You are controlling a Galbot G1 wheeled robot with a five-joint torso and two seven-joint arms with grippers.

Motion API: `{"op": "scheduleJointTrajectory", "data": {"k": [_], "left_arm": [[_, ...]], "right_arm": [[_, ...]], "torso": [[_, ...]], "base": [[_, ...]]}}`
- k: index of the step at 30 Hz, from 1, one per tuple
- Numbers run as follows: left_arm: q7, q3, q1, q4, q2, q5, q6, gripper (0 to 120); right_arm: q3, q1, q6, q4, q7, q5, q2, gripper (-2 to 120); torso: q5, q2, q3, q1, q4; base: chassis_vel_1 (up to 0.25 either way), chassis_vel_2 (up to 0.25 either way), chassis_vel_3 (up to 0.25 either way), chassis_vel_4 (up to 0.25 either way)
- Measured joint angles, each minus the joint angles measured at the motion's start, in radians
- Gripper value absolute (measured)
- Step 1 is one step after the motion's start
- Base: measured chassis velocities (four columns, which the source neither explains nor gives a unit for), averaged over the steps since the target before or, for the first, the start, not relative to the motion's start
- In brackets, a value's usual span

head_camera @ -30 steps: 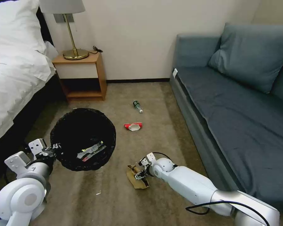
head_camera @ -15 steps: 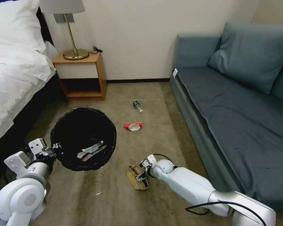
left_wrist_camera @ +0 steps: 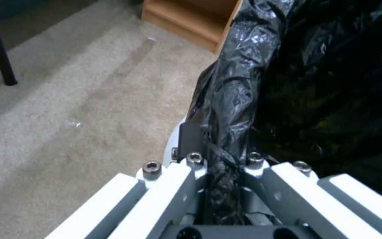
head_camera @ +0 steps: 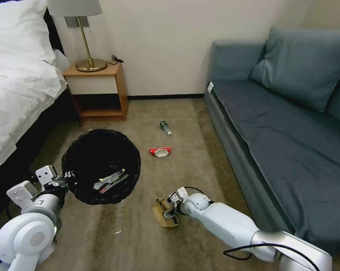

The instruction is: Pick up the trash bin, then pick up the garbage on the floor and place it into the trash bin.

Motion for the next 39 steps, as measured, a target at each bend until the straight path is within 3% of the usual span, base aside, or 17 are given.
{"op": "scheduleJointTrajectory", "data": {"k": [9, 11, 16, 33, 39], "left_arm": [[-0.001, 0.001, -0.001, 0.004, 0.0, 0.0, 0.0, 1], [-0.002, 0.004, -0.001, 0.004, -0.001, 0.0, 0.0, 1], [-0.003, 0.008, -0.003, 0.004, -0.003, 0.002, 0.0, 1], [-0.005, 0.017, -0.001, 0.003, -0.006, 0.009, 0.0, 1], [-0.007, 0.018, -0.001, 0.001, -0.002, 0.009, 0.001, 1]], "right_arm": [[0.001, -0.002, 0.008, -0.003, -0.029, 0.003, -0.001, 33], [0.001, -0.003, 0.013, -0.003, -0.033, 0.008, -0.001, 20], [0.002, -0.005, 0.023, -0.003, -0.042, 0.009, -0.007, 3], [0.069, -0.012, 0.044, 0.062, -0.028, 0.04, -0.054, 0], [0.194, -0.022, 0.044, 0.141, 0.014, 0.053, -0.131, 0]], "torso": [[0.0, 0.0, 0.0, 0.0, 0.0], [0.0001, 0.0, 0.0, 0.0, 0.0001], [0.0001, 0.0, 0.0, 0.0, 0.0], [0.0001, 0.0, 0.0, 0.0, 0.0], [0.0005, 0.0, 0.0, 0.0, 0.0003]], "base": [[0.0, 0.0, 0.0, 0.0], [0.0, 0.0, 0.0, 0.0], [0.0, 0.0, 0.0, 0.0], [0.0, 0.0, 0.0, 0.0], [0.0, 0.0, 0.0, 0.0]]}}
